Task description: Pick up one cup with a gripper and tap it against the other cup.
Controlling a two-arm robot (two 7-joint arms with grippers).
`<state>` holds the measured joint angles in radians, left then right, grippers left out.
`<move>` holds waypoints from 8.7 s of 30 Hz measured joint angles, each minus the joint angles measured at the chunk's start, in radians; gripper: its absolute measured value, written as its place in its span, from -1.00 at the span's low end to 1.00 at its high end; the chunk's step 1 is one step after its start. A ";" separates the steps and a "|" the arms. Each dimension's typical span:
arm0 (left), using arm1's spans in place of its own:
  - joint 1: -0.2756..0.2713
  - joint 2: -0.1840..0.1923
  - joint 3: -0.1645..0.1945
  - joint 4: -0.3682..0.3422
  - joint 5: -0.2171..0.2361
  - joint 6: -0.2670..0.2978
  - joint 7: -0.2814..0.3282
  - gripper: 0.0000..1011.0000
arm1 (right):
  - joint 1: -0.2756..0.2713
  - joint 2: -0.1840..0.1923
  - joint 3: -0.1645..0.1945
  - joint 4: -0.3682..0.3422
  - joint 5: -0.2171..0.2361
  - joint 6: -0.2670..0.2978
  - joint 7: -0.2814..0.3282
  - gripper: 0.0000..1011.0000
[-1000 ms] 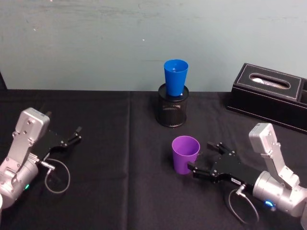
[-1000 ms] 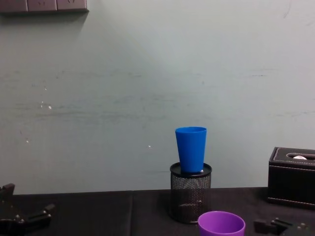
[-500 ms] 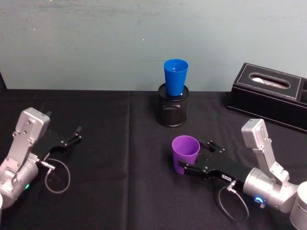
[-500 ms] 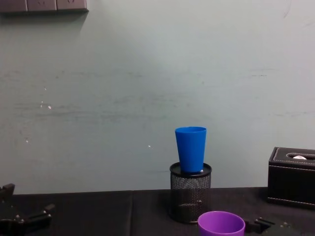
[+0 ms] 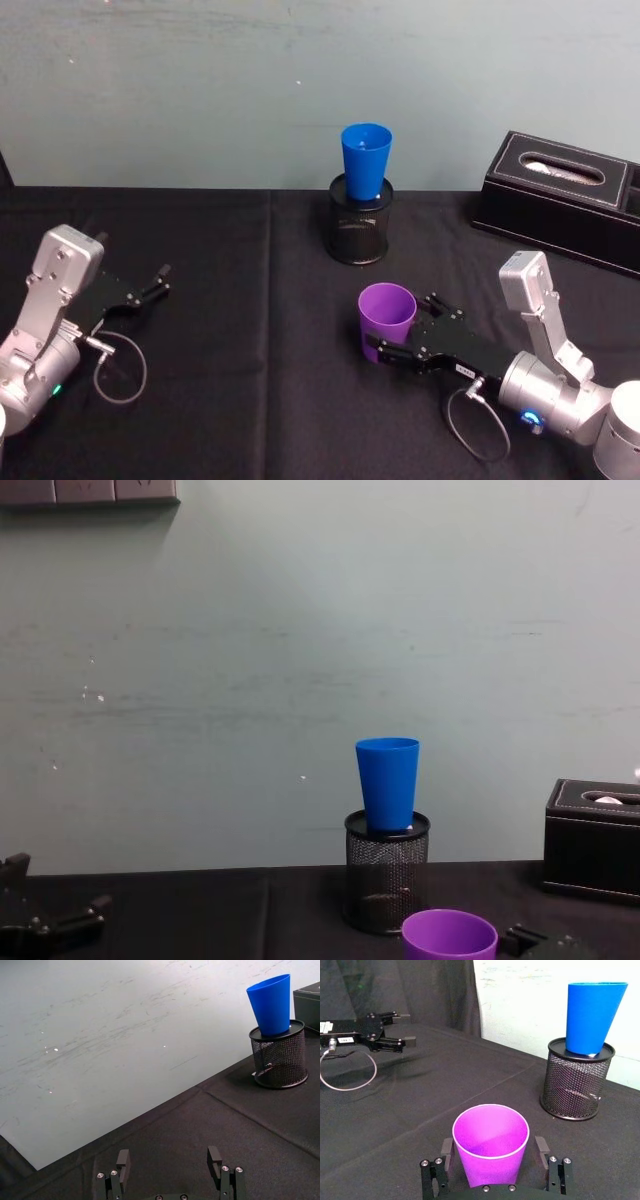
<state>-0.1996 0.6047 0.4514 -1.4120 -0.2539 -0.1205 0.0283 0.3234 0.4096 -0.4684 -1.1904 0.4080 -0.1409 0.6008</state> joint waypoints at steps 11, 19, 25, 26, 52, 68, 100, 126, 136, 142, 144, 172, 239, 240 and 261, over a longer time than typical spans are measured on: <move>0.000 0.000 0.000 0.000 0.000 0.000 0.000 1.00 | 0.003 -0.023 0.009 0.017 0.000 -0.020 0.018 0.98; 0.000 0.000 0.000 0.000 0.000 0.000 0.000 1.00 | -0.002 -0.031 0.016 0.020 -0.008 -0.043 0.012 0.98; 0.000 0.000 0.000 0.000 0.000 0.000 0.000 1.00 | -0.002 -0.030 0.015 0.020 -0.007 -0.041 0.012 0.94; 0.000 0.000 0.000 0.000 0.000 0.000 0.000 1.00 | -0.002 -0.030 0.015 0.020 -0.007 -0.041 0.012 0.86; 0.000 0.000 0.000 0.000 0.000 0.000 0.000 1.00 | -0.002 -0.028 0.013 0.018 -0.004 -0.036 0.013 0.45; 0.000 0.000 0.000 0.000 0.000 0.000 0.000 1.00 | -0.002 -0.027 0.013 0.018 -0.004 -0.036 0.013 0.45; 0.000 0.000 0.000 0.000 0.000 0.000 0.000 1.00 | -0.038 0.056 0.039 -0.244 0.037 0.112 0.002 0.45; 0.000 0.000 0.000 0.000 0.000 0.000 0.000 1.00 | 0.013 0.118 0.032 -0.369 0.097 0.239 -0.012 0.45; 0.000 0.000 0.000 0.000 0.000 0.000 0.000 1.00 | 0.012 0.117 0.032 -0.368 0.094 0.236 -0.010 0.45; 0.000 0.000 0.000 0.000 0.000 0.000 0.000 1.00 | 0.011 0.117 0.032 -0.368 0.093 0.235 -0.009 0.45; 0.000 0.000 0.000 0.000 0.000 0.000 0.000 1.00 | 0.011 0.117 0.032 -0.368 0.092 0.234 -0.009 0.45; 0.000 0.000 0.000 0.000 0.000 0.000 0.000 1.00 | 0.011 0.117 0.032 -0.367 0.091 0.233 -0.007 0.45; 0.000 0.000 0.000 0.000 0.000 0.000 0.000 1.00 | 0.416 -0.150 -0.032 0.245 0.022 0.202 -0.017 0.45; 0.000 0.000 0.000 0.000 0.000 0.000 0.000 1.00 | 0.419 -0.152 -0.031 0.250 0.021 0.201 -0.016 0.45; 0.000 0.000 0.000 0.000 0.000 0.000 0.000 1.00 | 0.446 -0.179 -0.013 0.298 0.009 0.198 -0.005 0.45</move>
<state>-0.1996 0.6047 0.4514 -1.4120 -0.2539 -0.1206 0.0283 0.7696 0.2305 -0.4818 -0.8921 0.4172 0.0572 0.5961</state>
